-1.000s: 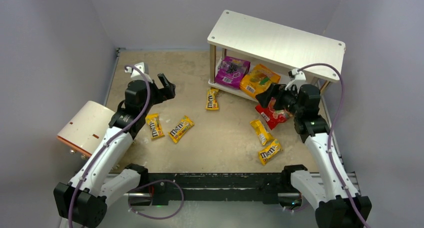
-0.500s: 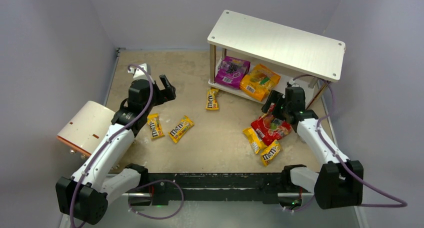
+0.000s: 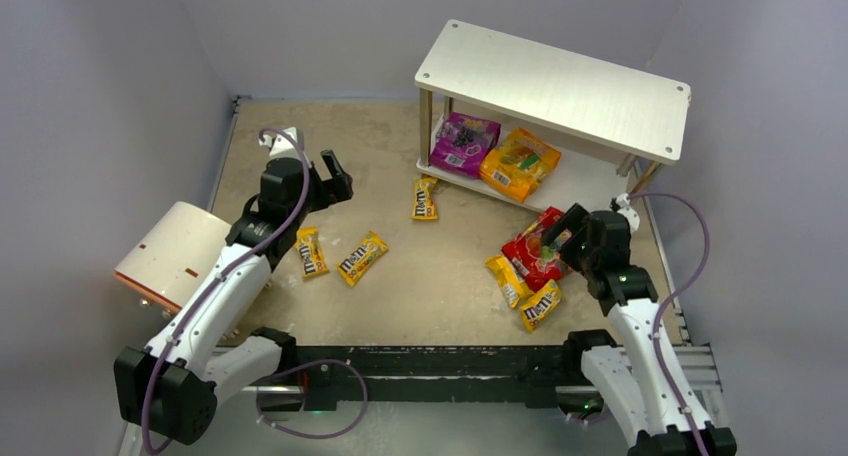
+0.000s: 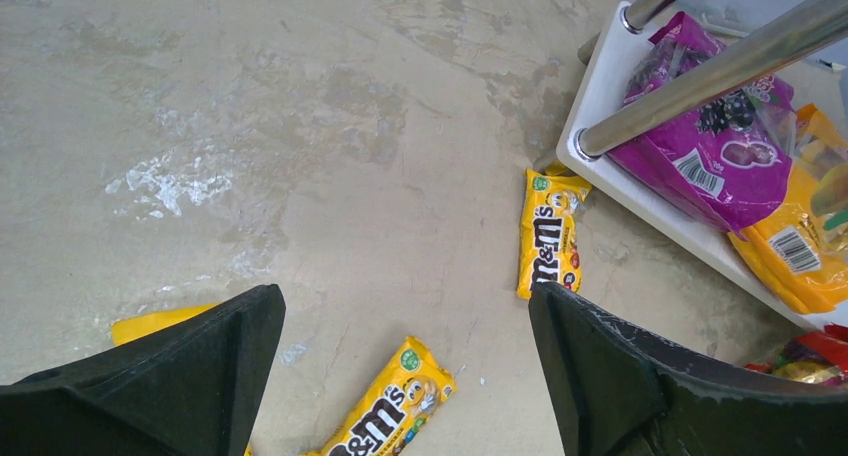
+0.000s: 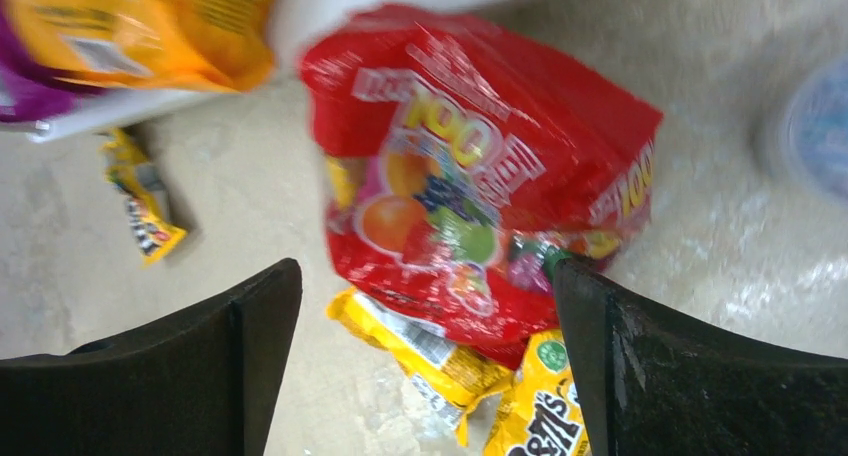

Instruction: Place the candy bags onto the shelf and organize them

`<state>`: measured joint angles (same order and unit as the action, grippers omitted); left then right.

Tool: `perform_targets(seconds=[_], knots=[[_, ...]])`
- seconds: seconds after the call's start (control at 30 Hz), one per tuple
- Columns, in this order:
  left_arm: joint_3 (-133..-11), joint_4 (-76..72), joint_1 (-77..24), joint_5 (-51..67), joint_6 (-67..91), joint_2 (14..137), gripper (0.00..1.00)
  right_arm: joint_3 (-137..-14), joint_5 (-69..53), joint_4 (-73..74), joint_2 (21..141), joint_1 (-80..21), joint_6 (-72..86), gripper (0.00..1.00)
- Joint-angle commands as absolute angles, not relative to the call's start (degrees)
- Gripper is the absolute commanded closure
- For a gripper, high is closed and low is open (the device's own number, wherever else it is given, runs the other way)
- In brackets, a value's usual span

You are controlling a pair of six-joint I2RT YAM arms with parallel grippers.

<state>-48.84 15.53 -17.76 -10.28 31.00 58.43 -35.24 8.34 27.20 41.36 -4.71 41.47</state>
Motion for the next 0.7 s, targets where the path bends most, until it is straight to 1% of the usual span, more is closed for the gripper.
perform_targets(seconds=[0.0, 0.07, 0.17, 0.3, 0.4, 0.43, 0.5, 0.6, 0.67], knots=[[-51.08, 14.41, -17.84, -11.19, 30.94, 59.12, 0.0, -28.21, 8.1, 23.19, 42.18, -4.57, 49.82, 0.05], [-51.22, 14.8, -17.84, -11.18, 30.93, 59.38, 0.0, -27.71, 7.62, 18.43, 45.05, -4.57, 49.11, 0.07], [-51.11, 14.84, -17.84, -11.01, 30.94, 59.41, 0.0, -29.27, 12.42, 15.34, 51.3, -4.57, 47.09, 0.06], [-51.1, 14.77, -17.84, -10.57, 31.02, 59.57, 0.0, -27.96, 15.02, 7.27, 56.4, -4.57, 46.82, 0.07], [-51.2, 14.87, -17.84, -10.77, 31.03, 59.66, 0.0, -27.49, 18.21, 5.91, 60.4, -4.57, 48.35, 0.11], [-51.17, 14.93, -17.84, -10.87, 31.03, 59.67, 0.0, -27.19, 19.02, 5.84, 61.06, -4.57, 49.07, 0.14], [-51.23, 15.0, -17.84, -11.05, 30.92, 59.59, 0.0, -26.1, 19.71, 4.64, 61.32, -4.57, 49.6, 0.25], [-51.16, 14.98, -17.84, -11.33, 30.89, 59.59, 0.0, -25.55, 21.57, 4.72, 60.93, -4.57, 48.96, 0.45], [-51.25, 15.17, -17.84, -11.57, 30.85, 59.59, 0.0, -25.72, 22.45, 6.49, 60.76, -4.57, 48.21, 0.61]])
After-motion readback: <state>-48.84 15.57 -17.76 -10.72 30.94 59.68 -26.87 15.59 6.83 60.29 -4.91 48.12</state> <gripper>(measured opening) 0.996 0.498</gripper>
